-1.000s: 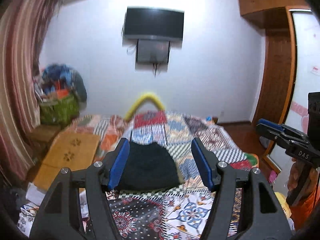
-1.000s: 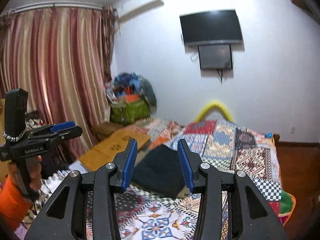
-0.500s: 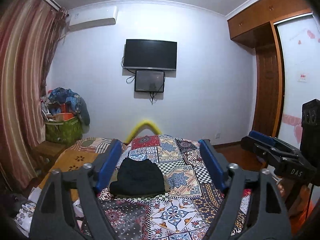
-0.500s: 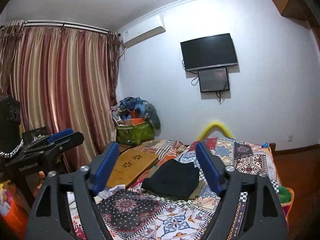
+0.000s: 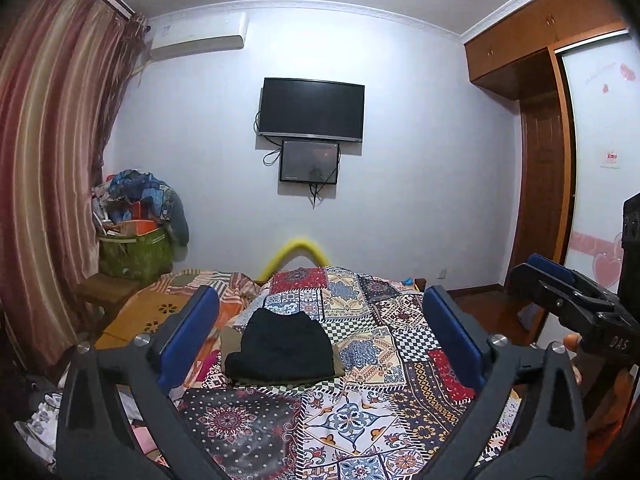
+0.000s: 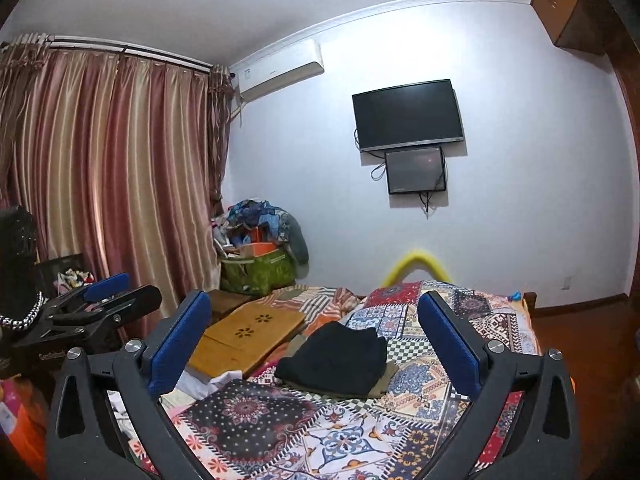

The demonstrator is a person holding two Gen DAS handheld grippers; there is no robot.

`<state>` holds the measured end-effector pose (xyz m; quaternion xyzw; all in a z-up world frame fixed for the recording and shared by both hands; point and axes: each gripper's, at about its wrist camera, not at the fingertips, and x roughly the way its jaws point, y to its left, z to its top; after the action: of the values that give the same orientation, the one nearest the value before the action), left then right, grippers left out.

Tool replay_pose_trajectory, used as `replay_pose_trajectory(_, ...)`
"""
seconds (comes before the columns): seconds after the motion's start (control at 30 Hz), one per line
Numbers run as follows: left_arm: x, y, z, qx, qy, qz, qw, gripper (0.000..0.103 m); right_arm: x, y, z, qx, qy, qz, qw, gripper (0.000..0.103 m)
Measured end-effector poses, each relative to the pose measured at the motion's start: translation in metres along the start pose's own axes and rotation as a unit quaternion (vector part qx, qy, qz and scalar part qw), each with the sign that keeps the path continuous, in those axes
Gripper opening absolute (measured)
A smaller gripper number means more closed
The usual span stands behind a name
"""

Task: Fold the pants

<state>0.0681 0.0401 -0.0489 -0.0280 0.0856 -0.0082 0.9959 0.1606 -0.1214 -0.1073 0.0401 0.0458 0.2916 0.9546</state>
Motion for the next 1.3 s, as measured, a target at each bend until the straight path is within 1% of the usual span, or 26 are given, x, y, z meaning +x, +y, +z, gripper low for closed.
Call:
replay_pose_trajectory(0.17,-0.003,-0.001,0.0,0.005,-0.005,0.004,1.0,0.103,-0.001,0.0,-0.004,-0.006,0.0,-0.003,1.0,0.103)
replay_pose_trajectory(0.5,0.001,-0.002,-0.002,0.001,0.001,0.003,1.0,0.103,-0.002,0.001,-0.007,-0.005,0.005,-0.006,1.0,0.103)
replay_pose_trajectory(1.3,0.008,-0.001,-0.003,-0.002,0.006,-0.002,1.0,0.103,-0.008,-0.001,-0.003,-0.001,0.011,-0.014,1.0,0.103)
